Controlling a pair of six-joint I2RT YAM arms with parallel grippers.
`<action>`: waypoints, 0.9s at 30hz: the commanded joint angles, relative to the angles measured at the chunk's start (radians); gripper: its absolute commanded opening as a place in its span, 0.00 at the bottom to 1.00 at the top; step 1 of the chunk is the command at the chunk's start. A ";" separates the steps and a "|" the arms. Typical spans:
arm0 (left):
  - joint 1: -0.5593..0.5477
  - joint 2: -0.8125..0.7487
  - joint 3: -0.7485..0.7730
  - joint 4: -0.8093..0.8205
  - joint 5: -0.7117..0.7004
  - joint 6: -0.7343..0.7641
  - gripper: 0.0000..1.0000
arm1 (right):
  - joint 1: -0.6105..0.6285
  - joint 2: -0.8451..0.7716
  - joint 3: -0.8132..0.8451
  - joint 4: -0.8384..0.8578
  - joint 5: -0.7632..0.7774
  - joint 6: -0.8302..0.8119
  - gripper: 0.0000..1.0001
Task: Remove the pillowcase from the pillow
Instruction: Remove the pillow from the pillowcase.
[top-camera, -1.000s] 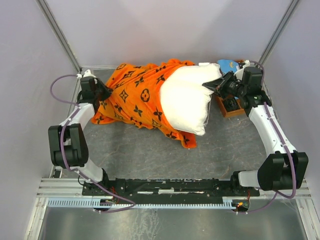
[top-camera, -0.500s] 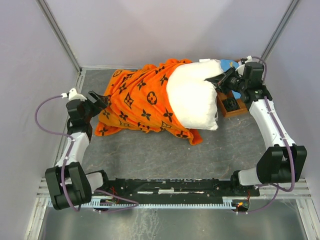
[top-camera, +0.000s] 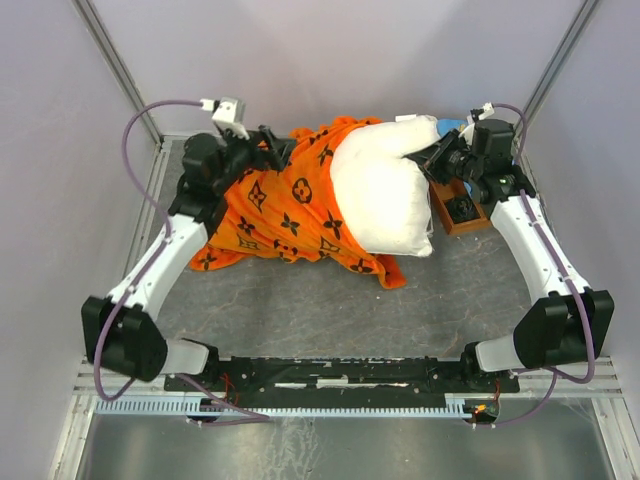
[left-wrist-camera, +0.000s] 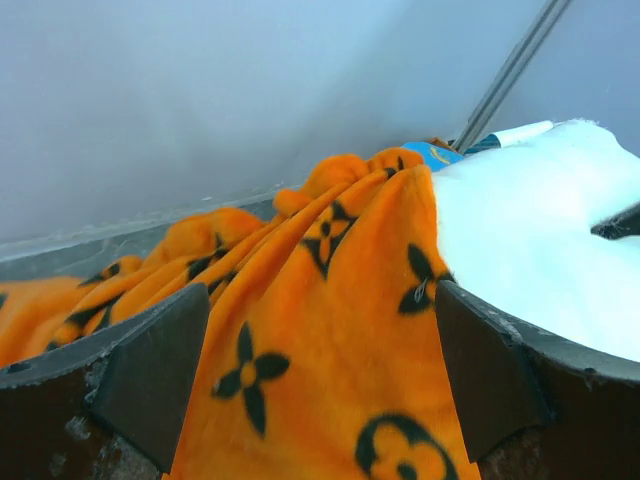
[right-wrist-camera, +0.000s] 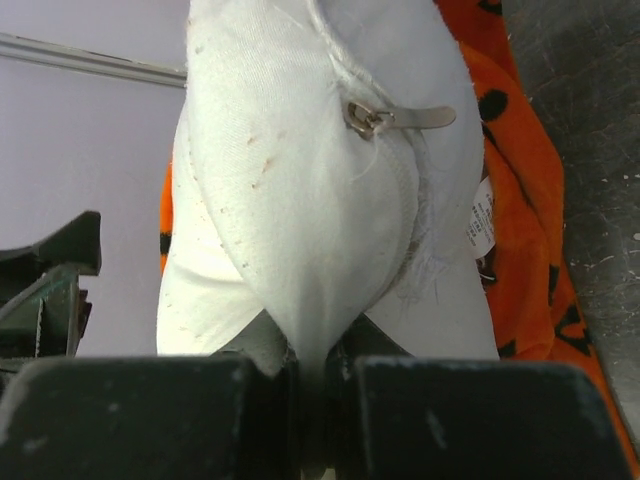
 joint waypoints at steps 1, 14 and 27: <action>-0.083 0.165 0.127 -0.051 0.033 0.100 0.99 | 0.033 -0.055 0.048 0.083 0.027 -0.023 0.02; -0.124 0.370 0.167 -0.019 -0.173 0.081 0.16 | 0.047 -0.105 0.054 0.042 0.047 -0.067 0.02; 0.242 0.322 0.109 -0.183 -0.371 -0.105 0.03 | 0.045 -0.163 0.061 0.011 0.108 -0.105 0.02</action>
